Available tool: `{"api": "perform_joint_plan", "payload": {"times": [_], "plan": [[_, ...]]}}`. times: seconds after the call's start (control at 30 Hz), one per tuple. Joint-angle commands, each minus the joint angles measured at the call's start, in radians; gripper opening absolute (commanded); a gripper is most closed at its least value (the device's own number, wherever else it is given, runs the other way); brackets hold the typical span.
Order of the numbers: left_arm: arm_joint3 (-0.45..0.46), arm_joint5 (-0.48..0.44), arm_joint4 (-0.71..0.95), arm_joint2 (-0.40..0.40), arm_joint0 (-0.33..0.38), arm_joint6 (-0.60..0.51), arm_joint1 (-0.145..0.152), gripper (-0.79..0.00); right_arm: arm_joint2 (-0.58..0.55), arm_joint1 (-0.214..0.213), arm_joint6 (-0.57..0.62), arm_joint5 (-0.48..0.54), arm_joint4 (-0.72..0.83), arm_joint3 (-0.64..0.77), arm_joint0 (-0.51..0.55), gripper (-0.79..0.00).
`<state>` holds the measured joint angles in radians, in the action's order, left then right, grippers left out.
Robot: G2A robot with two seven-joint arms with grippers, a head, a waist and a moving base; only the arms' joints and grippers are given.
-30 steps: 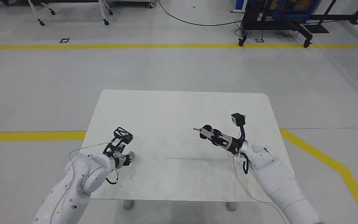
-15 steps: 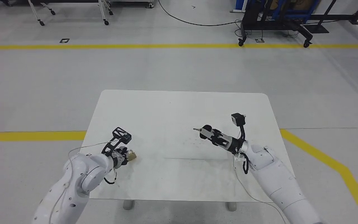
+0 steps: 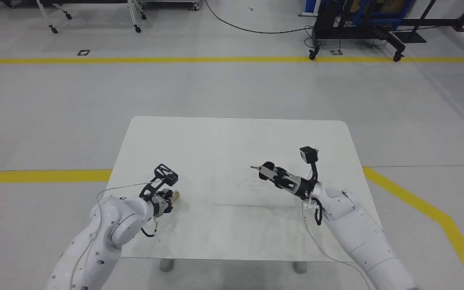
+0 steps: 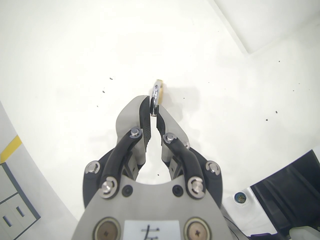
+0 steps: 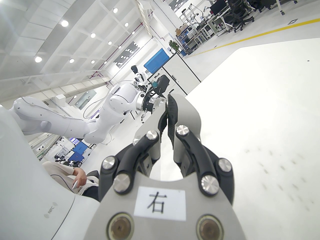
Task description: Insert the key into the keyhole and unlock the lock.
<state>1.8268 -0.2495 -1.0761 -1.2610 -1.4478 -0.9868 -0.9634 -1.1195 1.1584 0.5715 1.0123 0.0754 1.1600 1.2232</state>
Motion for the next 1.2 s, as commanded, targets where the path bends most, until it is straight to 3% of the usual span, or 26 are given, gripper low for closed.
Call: {"api": "perform_joint_plan", "payload": {"times": [0.0,0.7,0.97,1.03,1.07,1.17], "plan": [[-0.001,-0.004,0.002,0.000,0.000,0.002,0.000,-0.754,0.000,0.000,0.000,0.000,0.000,0.000,0.000,-0.785],[-0.037,0.029,0.012,0.030,0.040,0.021,-0.012,-0.677,0.000,0.000,0.000,0.000,0.000,0.000,0.000,-0.785],[-0.065,0.035,0.006,0.043,0.057,0.026,-0.017,-0.686,0.000,0.000,0.000,0.000,0.000,0.000,0.000,-0.785],[-0.080,0.034,0.017,0.040,0.067,0.032,-0.018,-0.723,0.000,0.000,0.000,0.000,0.000,0.000,0.000,-0.785],[-0.085,0.033,0.022,0.039,0.072,0.035,-0.018,-0.785,0.000,0.000,0.000,0.000,0.000,0.000,0.000,-0.785],[-0.100,0.017,0.029,0.044,0.085,0.033,-0.020,-0.785,0.000,0.000,0.000,0.000,0.000,0.000,0.000,-0.785]]}}
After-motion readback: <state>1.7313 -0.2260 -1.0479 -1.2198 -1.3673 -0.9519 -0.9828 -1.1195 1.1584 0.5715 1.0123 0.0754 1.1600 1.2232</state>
